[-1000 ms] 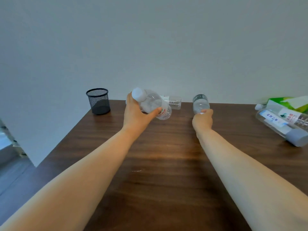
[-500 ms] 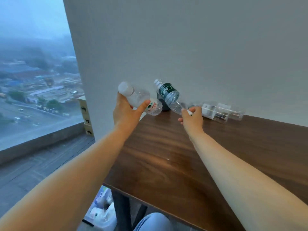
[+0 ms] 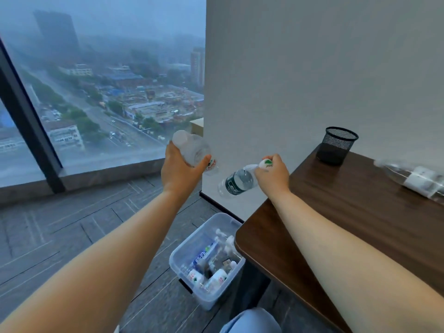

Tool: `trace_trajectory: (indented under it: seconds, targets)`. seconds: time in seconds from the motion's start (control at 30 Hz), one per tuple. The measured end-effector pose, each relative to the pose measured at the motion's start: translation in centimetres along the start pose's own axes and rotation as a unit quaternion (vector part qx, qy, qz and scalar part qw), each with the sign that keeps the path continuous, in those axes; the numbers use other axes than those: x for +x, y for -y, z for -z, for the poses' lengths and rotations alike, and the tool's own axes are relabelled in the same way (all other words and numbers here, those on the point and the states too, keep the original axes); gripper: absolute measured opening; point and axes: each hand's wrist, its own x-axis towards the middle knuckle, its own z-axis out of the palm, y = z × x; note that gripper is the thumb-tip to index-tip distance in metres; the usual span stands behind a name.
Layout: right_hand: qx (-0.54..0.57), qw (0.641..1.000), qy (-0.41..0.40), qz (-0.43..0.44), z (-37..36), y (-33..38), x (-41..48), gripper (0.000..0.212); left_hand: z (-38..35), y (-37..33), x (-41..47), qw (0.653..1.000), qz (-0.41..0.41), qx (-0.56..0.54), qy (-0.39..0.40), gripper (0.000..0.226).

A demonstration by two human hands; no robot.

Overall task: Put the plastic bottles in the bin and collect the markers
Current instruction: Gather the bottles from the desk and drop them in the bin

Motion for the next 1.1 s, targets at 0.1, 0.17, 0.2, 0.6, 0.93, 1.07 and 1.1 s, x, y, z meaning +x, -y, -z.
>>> trace_trajectory:
  seconds: [0.1,0.17,0.2,0.6,0.93,1.07,1.1]
  targets:
    - [-0.053,0.998,0.035,0.009,-2.2,-0.3,0.0,0.027,0.7,1.8,0.5,1.0,0.01,-0.003,-0.004,0.071]
    - [-0.098,0.99,0.099,0.017,-3.3,-0.6,-0.2,0.037,0.8,2.8,0.6,1.0,0.016,-0.002,0.004,0.068]
    - [-0.134,0.98,0.145,0.023,-3.7,-0.7,-0.3,0.043,0.8,3.4,0.7,1.0,0.02,0.002,0.013,0.067]
    - [-0.218,0.949,0.226,0.015,-4.6,-1.6,-0.1,0.039,-2.4,7.7,-0.7,0.987,0.104,0.016,0.124,0.058]
    - [-0.197,0.955,0.223,0.01,-4.6,-2.1,0.1,0.035,-5.4,10.6,-1.4,0.924,0.227,0.019,0.306,0.103]
    - [-0.195,0.954,0.229,0.016,-4.7,-2.1,0.1,0.034,-4.9,11.8,-1.6,0.905,0.26,0.119,0.314,0.107]
    - [-0.192,0.955,0.227,0.018,-4.7,-2.1,0.1,0.033,-4.8,11.9,-1.6,0.907,0.257,0.131,0.306,0.101]
